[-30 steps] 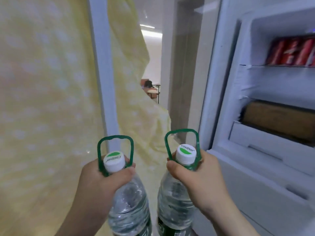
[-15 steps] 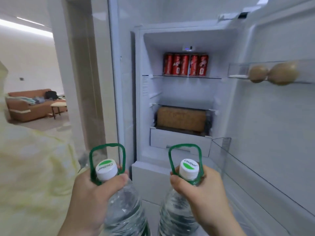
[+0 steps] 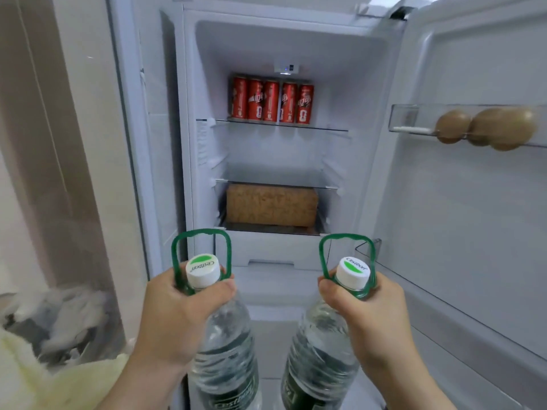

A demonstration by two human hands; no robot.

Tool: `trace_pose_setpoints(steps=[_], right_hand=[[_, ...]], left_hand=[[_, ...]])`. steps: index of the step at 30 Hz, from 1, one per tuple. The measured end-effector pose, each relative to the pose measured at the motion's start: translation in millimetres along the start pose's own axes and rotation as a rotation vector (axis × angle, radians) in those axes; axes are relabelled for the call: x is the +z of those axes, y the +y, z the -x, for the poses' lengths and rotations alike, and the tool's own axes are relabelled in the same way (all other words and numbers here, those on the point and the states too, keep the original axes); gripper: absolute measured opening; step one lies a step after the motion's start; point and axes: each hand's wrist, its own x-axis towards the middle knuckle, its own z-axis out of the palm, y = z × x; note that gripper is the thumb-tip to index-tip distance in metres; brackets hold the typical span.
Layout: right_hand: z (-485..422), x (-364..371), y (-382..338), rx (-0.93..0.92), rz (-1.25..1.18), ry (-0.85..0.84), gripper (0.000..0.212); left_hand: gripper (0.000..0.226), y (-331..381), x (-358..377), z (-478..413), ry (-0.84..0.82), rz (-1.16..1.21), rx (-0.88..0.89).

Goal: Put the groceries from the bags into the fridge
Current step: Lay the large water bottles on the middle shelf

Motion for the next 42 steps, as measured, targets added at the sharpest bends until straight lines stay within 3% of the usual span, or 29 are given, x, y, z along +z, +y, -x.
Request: trace_pose_setpoints(steps=[7,13,26,29,42], right_hand=[[-50,15,34,-0.006,0.060,0.105,0.033],[-119,34,80,0.004,0.084,0.160,0.017],[-273,77,155,-0.035,0.278,0.111,0.020],[-293,83,168,-0.037,0.291,0.130,0.027],[-346,105,192,0.085,0.349,0.195,0.021]], left_hand=[[0.030,-48,24,-66,0.003,0.016,-0.030],[0.020,-89,60,-132,0.018,-0.006,-0.026],[0.017,-162,124,-268,0.081,-0.222,-0.003],[0.018,-174,131,-286,0.085,-0.240,-0.026],[0.012,-200,148,-348,0.003,-0.231,-0.046]])
